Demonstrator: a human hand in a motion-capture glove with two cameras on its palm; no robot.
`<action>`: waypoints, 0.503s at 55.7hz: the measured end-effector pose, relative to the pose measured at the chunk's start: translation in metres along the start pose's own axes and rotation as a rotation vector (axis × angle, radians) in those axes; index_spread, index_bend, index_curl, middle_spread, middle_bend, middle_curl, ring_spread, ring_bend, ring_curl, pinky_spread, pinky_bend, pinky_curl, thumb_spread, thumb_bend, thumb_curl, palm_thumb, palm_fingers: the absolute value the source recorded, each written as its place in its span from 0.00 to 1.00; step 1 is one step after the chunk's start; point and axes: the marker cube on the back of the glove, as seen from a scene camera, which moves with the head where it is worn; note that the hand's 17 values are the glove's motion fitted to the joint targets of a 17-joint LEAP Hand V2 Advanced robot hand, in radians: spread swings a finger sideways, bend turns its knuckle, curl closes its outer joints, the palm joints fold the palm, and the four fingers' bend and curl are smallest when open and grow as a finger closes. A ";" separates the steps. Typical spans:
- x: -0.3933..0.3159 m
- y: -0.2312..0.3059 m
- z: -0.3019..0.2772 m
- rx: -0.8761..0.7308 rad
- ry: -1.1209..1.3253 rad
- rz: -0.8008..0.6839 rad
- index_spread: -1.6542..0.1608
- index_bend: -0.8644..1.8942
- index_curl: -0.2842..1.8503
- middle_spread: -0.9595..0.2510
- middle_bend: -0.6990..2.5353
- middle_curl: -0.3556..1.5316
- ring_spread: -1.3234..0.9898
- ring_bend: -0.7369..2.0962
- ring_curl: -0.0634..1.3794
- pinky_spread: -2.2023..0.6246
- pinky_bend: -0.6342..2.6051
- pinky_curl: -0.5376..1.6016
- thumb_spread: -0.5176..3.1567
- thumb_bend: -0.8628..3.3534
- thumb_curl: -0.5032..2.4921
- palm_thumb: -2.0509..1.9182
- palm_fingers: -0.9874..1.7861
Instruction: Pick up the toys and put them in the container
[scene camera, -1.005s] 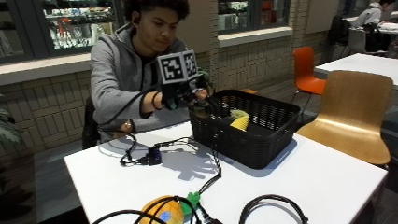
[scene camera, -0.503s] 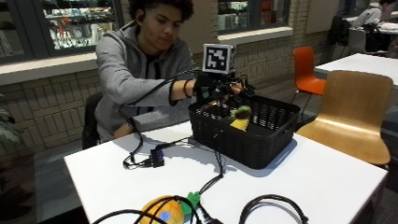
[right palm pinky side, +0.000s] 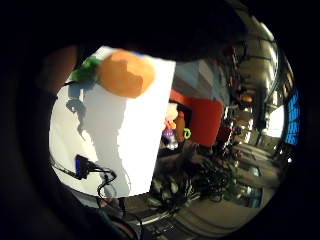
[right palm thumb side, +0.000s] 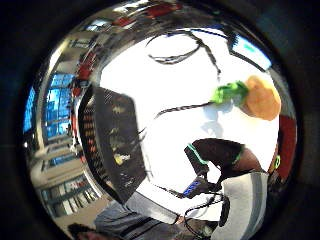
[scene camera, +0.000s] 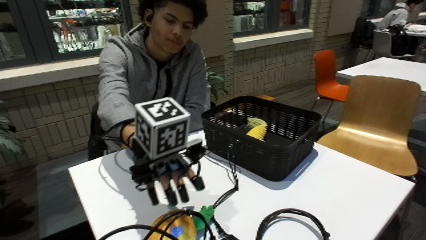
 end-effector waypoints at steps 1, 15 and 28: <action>0.008 -0.003 0.004 -0.004 0.003 0.008 0.79 0.36 0.25 0.82 0.27 0.41 0.54 0.36 0.23 0.78 0.45 0.42 0.49 0.20 0.27 0.59 0.32; 0.049 -0.026 0.061 -0.022 -0.030 0.022 0.78 0.34 0.23 0.84 0.25 0.37 0.54 0.35 0.24 0.78 0.48 0.43 0.48 0.20 0.27 0.60 0.28; 0.039 -0.051 0.089 0.077 -0.146 -0.002 0.76 0.37 0.22 0.84 0.26 0.35 0.55 0.33 0.24 0.78 0.50 0.43 0.47 0.21 0.28 0.61 0.32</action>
